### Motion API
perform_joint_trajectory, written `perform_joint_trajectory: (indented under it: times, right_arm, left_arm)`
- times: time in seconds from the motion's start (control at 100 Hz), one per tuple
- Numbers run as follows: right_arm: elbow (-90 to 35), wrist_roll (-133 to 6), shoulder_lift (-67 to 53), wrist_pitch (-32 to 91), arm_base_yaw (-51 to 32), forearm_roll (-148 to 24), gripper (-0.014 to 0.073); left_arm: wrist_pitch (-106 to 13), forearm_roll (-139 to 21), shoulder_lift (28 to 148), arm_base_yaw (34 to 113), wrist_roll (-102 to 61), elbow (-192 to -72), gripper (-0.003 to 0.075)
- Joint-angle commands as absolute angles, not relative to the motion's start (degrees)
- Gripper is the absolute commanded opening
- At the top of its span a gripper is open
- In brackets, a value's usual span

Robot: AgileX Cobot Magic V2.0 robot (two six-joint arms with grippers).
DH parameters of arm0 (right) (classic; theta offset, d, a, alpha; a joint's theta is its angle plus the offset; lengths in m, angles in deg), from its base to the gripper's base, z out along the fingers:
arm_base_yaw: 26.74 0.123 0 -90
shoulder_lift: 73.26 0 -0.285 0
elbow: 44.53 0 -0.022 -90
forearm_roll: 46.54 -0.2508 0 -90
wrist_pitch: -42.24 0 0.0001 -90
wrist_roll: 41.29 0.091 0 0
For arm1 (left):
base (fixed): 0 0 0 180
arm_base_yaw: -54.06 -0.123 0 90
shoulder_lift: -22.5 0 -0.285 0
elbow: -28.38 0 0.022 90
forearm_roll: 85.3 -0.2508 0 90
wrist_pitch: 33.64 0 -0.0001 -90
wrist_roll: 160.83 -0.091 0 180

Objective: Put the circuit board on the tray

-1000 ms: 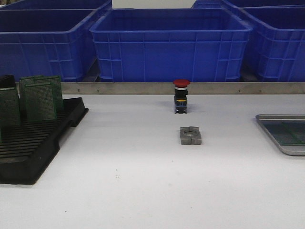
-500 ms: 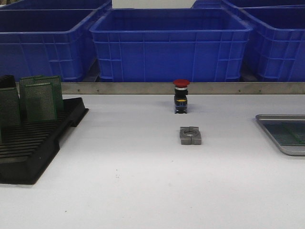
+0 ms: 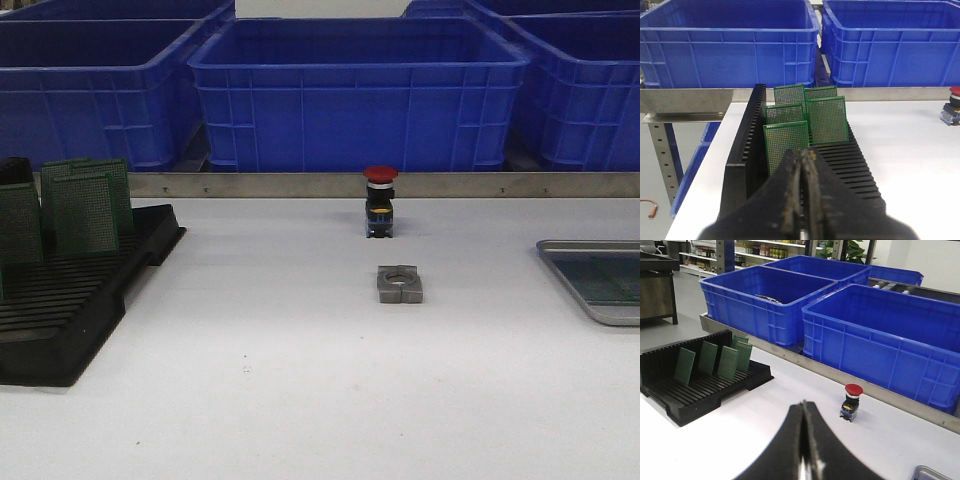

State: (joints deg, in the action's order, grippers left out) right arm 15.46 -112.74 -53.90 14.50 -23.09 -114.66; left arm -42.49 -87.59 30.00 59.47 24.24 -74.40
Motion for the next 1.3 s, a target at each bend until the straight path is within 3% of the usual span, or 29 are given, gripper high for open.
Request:
perform_joint_trajectory:
  times: [0.0,0.4,0.52,0.68,0.86,0.9,0.94,1.29]
  right_arm:
    - [13.93,-112.98,-53.34,19.9,-23.03,-116.79,-0.0061]
    - [14.66,-108.74,-54.42,34.25,-26.41,-111.36,-0.0061]
    - [16.25,-93.11,-55.79,35.48,-29.64,-93.61,-0.0061]
    - [20.32,-62.47,-58.03,36.89,-31.1,-62.27,-0.0061]
    - [32.1,-39.95,-63.71,52.67,-32.33,-45.21,-0.0061]
    - [34.12,-38.36,-65.41,53.83,-32.32,-44.47,-0.0061]
    - [33.42,-38.04,-66.98,47.37,-32.32,-43.0,-0.0061]
    - [33.6,-38.38,-67.52,46.53,-31.97,-42.39,-0.0061]
  left_arm:
    - [-38.38,-87.03,28.24,59.89,24.22,-71.6,-0.002]
    - [-38.38,-87.03,28.24,59.89,24.22,-71.6,-0.002]
    - [-38.38,-87.03,28.24,59.89,24.22,-71.6,-0.002]
    - [-38.38,-87.03,28.24,59.89,24.22,-71.6,-0.002]
    - [-38.38,-87.03,28.24,59.89,24.22,-71.6,-0.002]
    - [-38.38,-87.03,28.24,59.89,24.22,-71.6,-0.002]
    - [-38.38,-87.03,28.24,59.89,24.22,-71.6,-0.002]
    - [-38.38,-87.03,28.24,59.89,24.22,-71.6,-0.002]
